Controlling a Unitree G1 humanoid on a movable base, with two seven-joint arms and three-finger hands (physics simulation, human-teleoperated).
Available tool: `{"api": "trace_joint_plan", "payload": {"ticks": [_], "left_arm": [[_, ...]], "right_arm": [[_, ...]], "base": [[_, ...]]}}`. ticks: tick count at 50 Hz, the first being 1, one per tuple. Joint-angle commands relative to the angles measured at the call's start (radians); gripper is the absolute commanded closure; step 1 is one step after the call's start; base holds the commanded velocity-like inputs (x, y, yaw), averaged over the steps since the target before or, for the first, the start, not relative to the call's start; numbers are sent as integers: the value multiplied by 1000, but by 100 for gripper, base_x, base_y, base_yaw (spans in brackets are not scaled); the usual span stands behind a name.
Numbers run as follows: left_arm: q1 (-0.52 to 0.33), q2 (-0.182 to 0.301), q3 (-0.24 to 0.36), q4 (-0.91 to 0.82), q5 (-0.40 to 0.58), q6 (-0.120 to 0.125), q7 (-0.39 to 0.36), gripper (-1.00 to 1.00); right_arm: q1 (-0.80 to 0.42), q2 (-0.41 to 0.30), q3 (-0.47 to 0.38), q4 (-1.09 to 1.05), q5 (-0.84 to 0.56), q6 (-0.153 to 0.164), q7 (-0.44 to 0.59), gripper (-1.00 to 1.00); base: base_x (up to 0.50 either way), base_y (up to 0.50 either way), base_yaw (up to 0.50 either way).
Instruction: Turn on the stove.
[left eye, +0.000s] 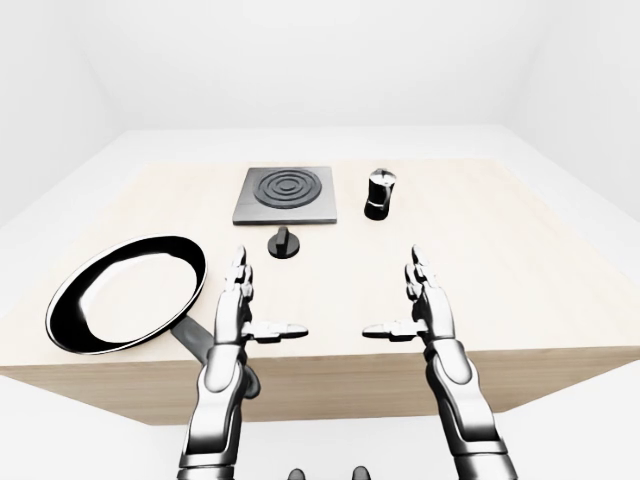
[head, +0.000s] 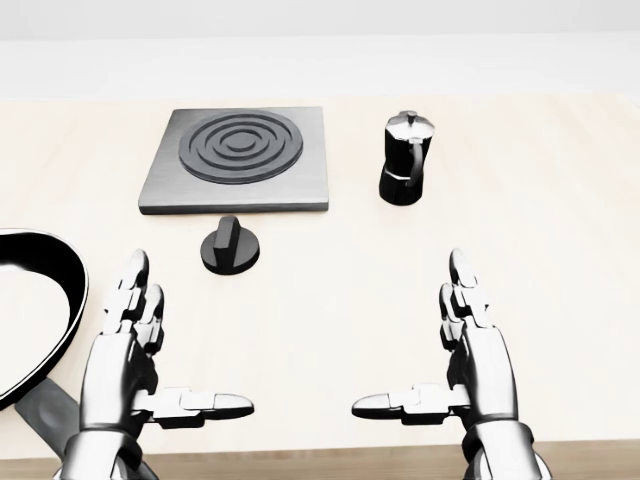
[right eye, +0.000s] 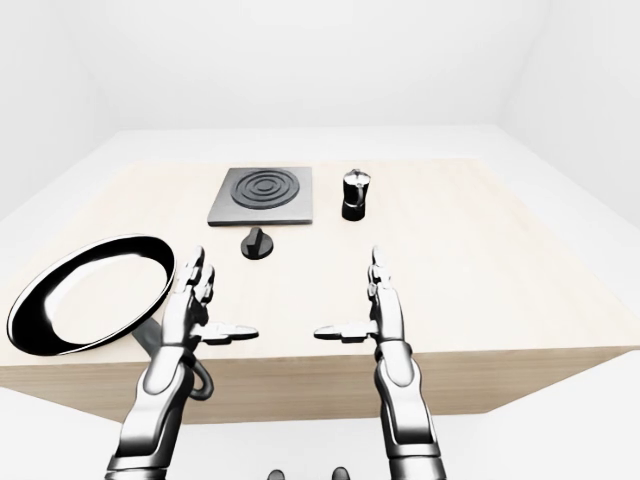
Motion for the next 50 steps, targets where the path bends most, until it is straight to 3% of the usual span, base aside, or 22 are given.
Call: {"api": "trace_joint_plan", "payload": {"ticks": [1, 5, 22, 27, 39, 50], "left_arm": [[-12, 17, 36, -36, -30, 14, -28, -100], [-19, 20, 35, 6, -13, -17, -29, -100], [-8, 12, 17, 5, -6, -32, -41, -100], [-4, 11, 15, -6, -4, -25, -41, -100], [15, 4, 0, -77, 0, 31, -38, -100], [15, 5, 0, -70, -2, 30, -41, -100]], "right_arm": [[-3, -12, -24, 0, 8, 11, 22, -100], [-7, -14, -26, 13, 5, 7, 20, -100], [-5, -14, -26, 14, 3, 5, 21, -100], [-5, -14, -26, 14, 3, 7, 20, -100], [-7, -14, -26, 14, 2, 10, 18, -100], [-8, -14, -26, 20, 1, 8, 18, -100]], "base": [[0, 0, 0], [0, 0, 0], [0, 0, 0], [0, 0, 0], [0, 0, 0], [17, 0, 0]]}}
